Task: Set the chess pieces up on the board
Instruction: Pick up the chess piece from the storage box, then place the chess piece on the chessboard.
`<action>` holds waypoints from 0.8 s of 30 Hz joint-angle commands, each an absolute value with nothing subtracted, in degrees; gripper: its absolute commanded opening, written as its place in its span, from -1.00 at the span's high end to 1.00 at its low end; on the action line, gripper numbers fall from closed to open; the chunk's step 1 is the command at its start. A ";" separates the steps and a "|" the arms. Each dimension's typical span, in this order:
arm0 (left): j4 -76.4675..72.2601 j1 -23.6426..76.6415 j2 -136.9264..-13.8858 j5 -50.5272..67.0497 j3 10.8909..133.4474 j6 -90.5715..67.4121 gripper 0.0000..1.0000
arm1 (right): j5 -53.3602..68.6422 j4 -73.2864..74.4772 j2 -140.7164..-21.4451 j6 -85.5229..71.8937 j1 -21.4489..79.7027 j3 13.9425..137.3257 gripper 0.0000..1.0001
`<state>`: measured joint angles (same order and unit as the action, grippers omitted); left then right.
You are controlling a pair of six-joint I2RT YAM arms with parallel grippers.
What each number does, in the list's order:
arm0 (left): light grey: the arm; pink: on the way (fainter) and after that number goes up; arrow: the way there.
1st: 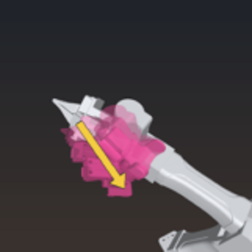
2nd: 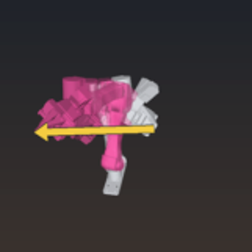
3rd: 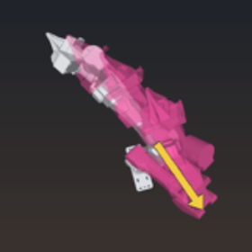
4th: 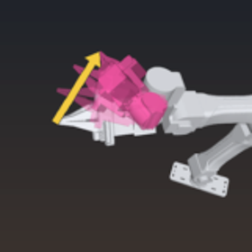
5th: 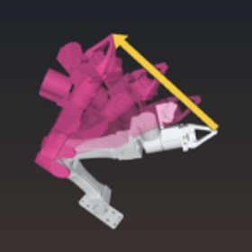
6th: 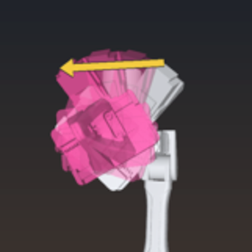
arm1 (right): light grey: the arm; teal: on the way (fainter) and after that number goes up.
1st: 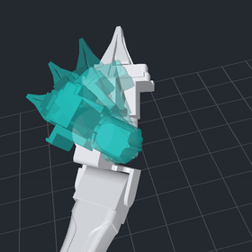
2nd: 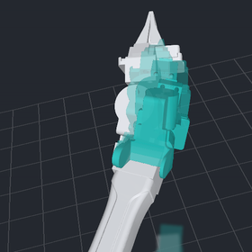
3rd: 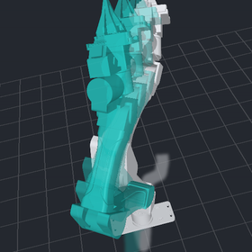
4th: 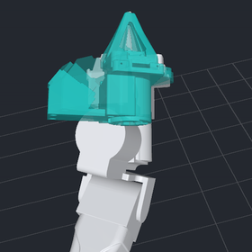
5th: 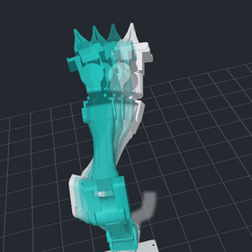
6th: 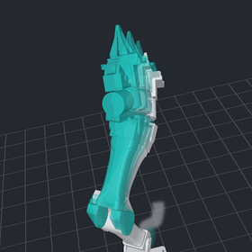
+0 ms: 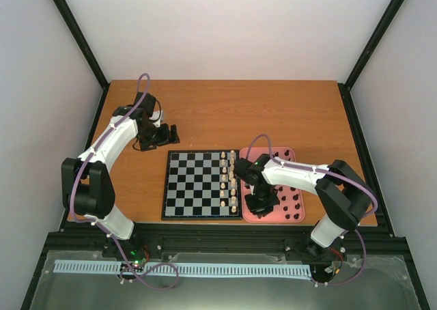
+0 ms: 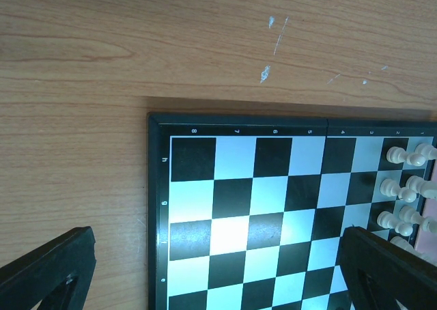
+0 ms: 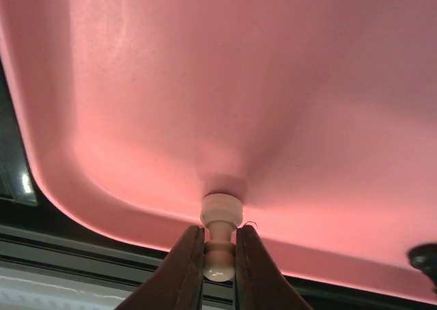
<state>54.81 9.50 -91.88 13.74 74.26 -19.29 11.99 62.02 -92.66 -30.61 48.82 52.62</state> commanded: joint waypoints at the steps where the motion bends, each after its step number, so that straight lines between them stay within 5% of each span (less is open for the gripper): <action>1: 53.64 9.84 -91.89 13.91 74.61 -19.71 -1.00 | 6.82 65.98 -91.32 -31.02 48.43 56.50 0.85; 16: 54.13 9.85 -90.05 13.73 74.31 -19.78 -1.00 | 2.92 80.73 -101.22 -24.83 56.71 91.03 0.88; 24: 53.71 9.84 -89.36 14.36 73.55 -19.92 -1.00 | 7.08 80.76 -107.97 -20.29 63.53 94.10 0.88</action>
<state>54.78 9.50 -91.46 13.74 73.97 -19.29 5.10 78.24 -106.50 -24.01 62.24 93.08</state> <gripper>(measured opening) 0.999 0.111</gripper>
